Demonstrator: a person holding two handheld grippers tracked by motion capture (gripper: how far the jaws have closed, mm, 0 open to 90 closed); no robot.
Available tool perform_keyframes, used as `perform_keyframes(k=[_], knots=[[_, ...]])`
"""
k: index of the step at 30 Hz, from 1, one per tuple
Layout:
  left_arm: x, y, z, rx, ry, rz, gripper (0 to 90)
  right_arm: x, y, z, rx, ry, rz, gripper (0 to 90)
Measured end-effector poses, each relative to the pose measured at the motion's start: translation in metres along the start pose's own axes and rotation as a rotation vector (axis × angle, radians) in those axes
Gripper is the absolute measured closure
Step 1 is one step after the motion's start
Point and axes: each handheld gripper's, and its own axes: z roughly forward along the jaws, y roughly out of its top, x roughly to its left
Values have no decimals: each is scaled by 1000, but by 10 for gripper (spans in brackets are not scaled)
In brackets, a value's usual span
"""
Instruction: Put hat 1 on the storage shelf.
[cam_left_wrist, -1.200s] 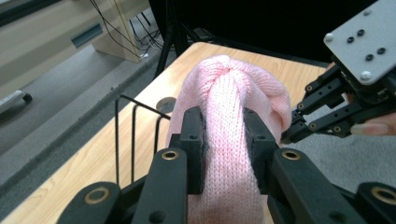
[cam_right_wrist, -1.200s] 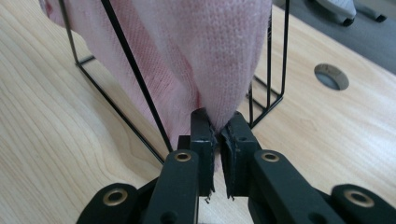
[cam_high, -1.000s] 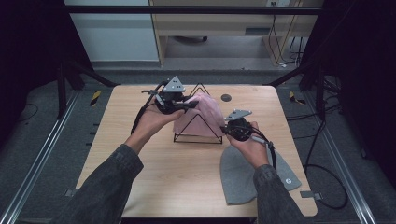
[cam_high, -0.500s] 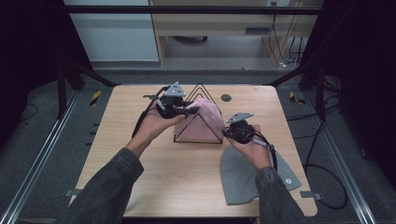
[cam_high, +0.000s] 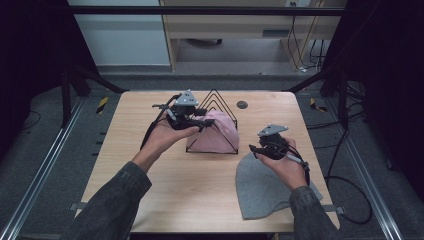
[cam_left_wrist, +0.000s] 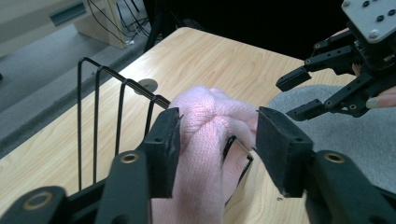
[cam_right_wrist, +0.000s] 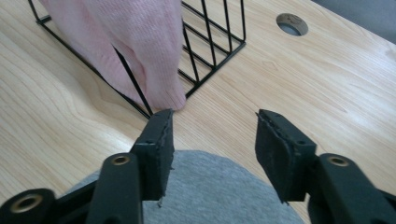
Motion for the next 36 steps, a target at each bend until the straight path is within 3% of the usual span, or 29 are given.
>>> perform_keyframes(k=[3,10,15,24,29,36], knots=[[-2,-4,-9,0,23,12,422,-4,-3,-3,12,-7,12,409],[-7,-41,-31,8,49,-44,226,-22,-16,-5,88,-7,73,311],[-7,-82,-40,99,75,-65,98,-40,-30,1,162,-9,119,382],[-3,-142,-51,149,112,-151,79,-62,-44,18,240,-18,174,424],[-6,-158,-59,167,128,-173,83,-68,-51,24,264,-19,194,447],[-11,-171,-66,198,156,-162,83,-69,-58,26,287,-3,191,489]])
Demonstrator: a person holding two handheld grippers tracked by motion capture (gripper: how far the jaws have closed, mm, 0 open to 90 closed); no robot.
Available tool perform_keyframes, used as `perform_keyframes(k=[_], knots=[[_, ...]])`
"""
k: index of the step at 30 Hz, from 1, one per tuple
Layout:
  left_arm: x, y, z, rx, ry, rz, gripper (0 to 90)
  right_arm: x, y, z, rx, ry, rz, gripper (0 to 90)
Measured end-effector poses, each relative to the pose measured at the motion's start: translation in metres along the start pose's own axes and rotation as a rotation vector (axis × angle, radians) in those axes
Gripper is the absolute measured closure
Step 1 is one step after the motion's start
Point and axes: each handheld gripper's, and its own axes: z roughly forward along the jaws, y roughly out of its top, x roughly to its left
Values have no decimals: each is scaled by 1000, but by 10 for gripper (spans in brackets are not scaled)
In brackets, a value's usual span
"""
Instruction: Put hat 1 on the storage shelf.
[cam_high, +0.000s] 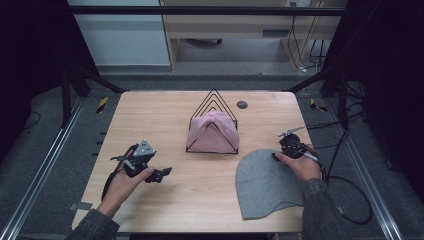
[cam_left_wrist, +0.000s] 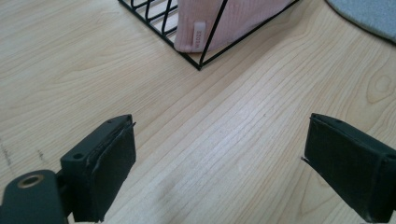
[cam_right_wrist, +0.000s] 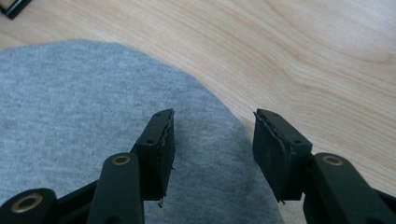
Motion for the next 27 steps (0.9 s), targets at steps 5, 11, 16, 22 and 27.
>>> perform_keyframes(k=[5,11,16,22,27], knots=[[2,-3,0,5,7,-8,84,1,-2,-2,7,5,-18,565],[2,-4,0,10,7,-7,90,3,-3,-3,26,21,-37,664],[2,-6,1,20,16,-13,91,6,-4,-4,30,33,-58,801],[7,-9,1,33,24,-32,93,8,-8,-5,9,48,-64,857],[14,-13,1,42,33,-56,93,12,-9,-15,-34,56,-75,860]])
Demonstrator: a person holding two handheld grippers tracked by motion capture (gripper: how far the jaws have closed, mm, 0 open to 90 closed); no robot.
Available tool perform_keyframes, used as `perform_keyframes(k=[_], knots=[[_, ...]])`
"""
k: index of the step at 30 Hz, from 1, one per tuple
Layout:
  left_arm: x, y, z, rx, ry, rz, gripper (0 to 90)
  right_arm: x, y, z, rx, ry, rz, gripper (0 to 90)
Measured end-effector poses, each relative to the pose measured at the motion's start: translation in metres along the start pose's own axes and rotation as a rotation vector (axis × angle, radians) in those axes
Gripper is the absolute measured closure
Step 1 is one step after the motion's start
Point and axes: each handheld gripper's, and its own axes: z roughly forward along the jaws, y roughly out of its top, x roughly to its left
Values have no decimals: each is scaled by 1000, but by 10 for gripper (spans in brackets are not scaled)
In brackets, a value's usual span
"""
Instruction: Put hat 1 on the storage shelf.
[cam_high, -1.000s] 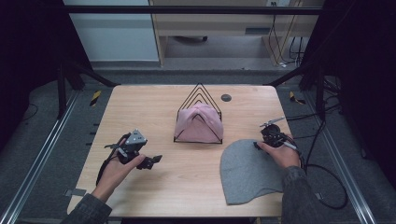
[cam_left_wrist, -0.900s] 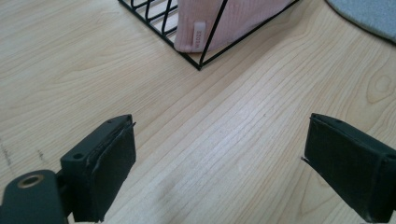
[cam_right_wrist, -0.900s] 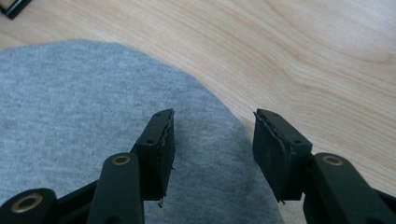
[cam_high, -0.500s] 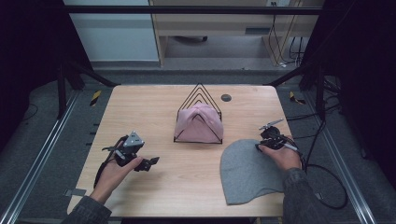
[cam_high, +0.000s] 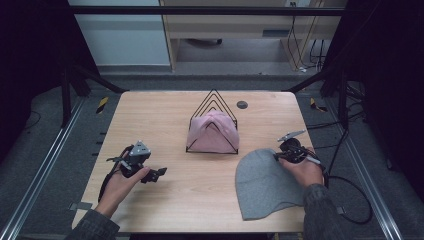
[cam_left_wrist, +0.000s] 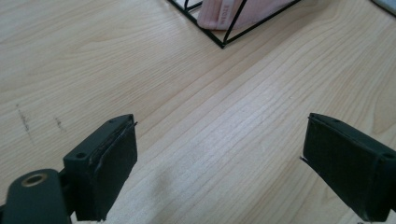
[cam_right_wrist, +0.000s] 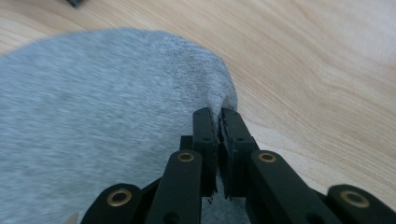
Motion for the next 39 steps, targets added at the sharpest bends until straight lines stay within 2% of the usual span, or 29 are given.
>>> perform_keyframes(k=[6,14,23,39], knots=[[9,-6,6,38,6,-28,96,12,3,-27,-68,5,-21,861],[7,-5,12,50,-7,-16,97,23,12,-50,-101,-8,-40,862],[5,-5,13,53,-7,-18,96,35,17,-66,-148,13,-82,863],[8,-7,12,37,-24,-42,93,46,20,-97,-263,48,-112,864]])
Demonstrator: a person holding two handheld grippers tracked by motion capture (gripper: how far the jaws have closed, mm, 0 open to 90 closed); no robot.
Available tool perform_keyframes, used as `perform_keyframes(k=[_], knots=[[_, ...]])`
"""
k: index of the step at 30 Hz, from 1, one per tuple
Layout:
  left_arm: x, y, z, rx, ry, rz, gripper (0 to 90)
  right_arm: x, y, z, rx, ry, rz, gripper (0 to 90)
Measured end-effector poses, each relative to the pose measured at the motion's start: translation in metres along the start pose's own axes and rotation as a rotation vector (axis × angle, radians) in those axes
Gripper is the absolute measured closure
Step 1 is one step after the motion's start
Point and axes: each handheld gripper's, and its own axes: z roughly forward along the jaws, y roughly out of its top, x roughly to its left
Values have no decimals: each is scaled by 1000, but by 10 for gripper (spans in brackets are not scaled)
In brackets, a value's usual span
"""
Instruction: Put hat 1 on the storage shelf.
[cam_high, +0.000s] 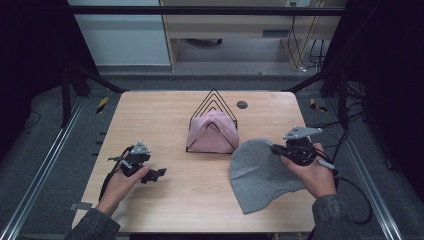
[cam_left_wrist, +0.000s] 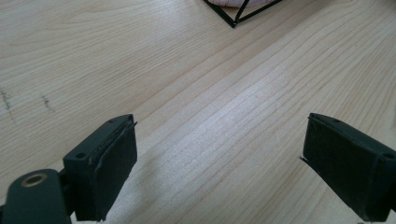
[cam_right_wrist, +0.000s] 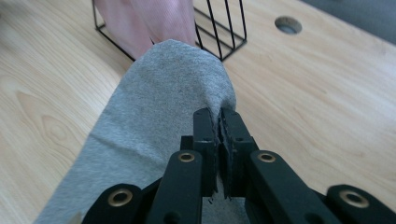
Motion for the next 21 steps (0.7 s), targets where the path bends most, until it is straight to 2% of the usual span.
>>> perform_keyframes(k=[8,14,21], knots=[[-2,1,1,2,-31,5,92,10,16,-20,-73,17,-38,864],[-6,1,2,4,-65,-2,92,21,26,-31,-98,28,-77,864],[-7,1,2,0,-79,-2,92,34,39,-51,-156,31,-123,864]])
